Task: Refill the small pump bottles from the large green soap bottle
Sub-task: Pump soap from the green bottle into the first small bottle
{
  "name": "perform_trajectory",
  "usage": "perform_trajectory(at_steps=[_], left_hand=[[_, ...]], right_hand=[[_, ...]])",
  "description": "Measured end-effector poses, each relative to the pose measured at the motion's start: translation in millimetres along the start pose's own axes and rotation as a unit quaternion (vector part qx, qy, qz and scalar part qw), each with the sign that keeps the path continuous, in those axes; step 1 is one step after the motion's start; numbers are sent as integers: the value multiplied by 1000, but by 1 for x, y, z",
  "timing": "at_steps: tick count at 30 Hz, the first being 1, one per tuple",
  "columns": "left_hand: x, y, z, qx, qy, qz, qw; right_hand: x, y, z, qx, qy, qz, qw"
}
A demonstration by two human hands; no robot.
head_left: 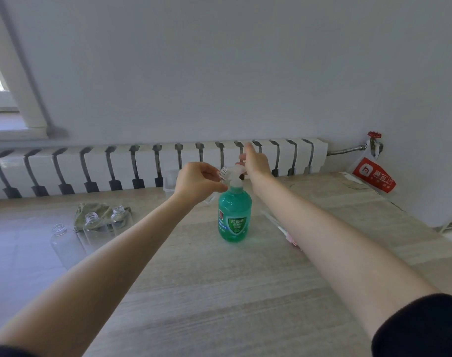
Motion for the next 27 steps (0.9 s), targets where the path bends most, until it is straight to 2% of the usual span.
perform_trajectory(at_steps=[3,6,9,13,17,22,27], left_hand=[[0,-2,-1,-1,0,0,1000],[1,-3,-2,1,7,-5,1000],[2,-2,-2,6,8,-4,1000],[6,0,-1,7,11,-4,1000],[11,2,-2,3,9,-7,1000],[15,6,-1,1,7,6,1000],[15,6,-3,5,8,2,1000]], right_hand=[[18,7,-3,11,11,154,988],[27,11,1,41,33,330,943],[29,14,1,59,45,412,908],[24,16,-1,94,27,469,878],[18,18,-7,90,27,484,870],[10,18,-16,83,38,442,892],[10,18,-16,72,34,435,897]])
Point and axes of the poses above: each hand's wrist, its own z-axis away from the middle knuckle, its own y-axis out of the palm, x = y × z, the point moved 1 cm from there along -z, towards the middle knuckle, and after that the axes turned 6 degrees about x, right-handed, at the moved point
